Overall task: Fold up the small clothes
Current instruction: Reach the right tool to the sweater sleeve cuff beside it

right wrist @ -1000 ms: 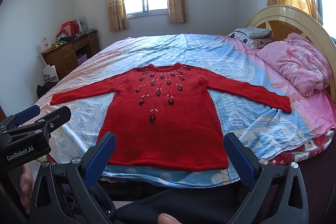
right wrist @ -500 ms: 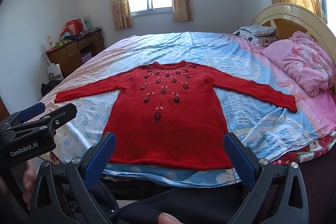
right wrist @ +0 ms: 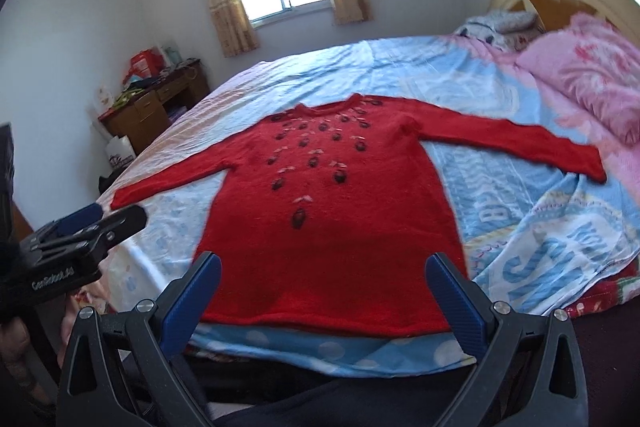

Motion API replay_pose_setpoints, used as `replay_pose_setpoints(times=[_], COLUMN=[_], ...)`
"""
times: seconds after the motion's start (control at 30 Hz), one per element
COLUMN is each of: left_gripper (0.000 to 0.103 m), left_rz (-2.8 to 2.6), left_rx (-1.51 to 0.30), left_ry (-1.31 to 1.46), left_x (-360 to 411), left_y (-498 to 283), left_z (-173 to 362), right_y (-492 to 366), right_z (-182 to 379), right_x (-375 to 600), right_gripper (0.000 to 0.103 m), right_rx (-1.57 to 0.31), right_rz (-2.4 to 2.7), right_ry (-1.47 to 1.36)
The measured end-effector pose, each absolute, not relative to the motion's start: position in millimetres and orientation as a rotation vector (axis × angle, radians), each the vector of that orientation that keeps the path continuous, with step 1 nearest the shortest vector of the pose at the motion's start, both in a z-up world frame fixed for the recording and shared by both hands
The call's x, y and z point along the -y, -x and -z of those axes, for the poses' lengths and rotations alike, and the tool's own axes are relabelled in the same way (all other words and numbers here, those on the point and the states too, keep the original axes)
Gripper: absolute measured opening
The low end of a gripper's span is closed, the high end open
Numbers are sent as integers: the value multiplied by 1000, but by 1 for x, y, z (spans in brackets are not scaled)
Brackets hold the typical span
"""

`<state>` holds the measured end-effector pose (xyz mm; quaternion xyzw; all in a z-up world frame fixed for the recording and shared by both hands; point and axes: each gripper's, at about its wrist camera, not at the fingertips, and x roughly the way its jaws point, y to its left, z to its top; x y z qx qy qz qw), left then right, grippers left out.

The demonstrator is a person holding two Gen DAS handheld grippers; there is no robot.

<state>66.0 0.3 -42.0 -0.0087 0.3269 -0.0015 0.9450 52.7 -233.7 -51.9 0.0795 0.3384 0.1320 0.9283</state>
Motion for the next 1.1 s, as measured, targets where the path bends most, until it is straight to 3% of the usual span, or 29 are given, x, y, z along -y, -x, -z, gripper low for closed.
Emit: replay_pose_setpoints(times=[0.27, 0.6, 0.87, 1.1], left_gripper=[103, 103, 103, 103], left_rz=[-23, -97, -135, -193], left_rx=[-654, -682, -702, -734], left_ry=[-98, -94, -96, -52], left_x=[12, 10, 6, -6], left_y=[-125, -204, -236, -250], left_z=[59, 92, 104, 117], right_y=[-126, -196, -230, -263], right_z=[96, 115, 131, 143], right_x=[302, 436, 523, 578], right_gripper=[101, 84, 81, 61], right_rx=[-770, -818, -835, -868], right_rz=[-94, 182, 339, 399], right_ry=[-234, -366, -488, -537])
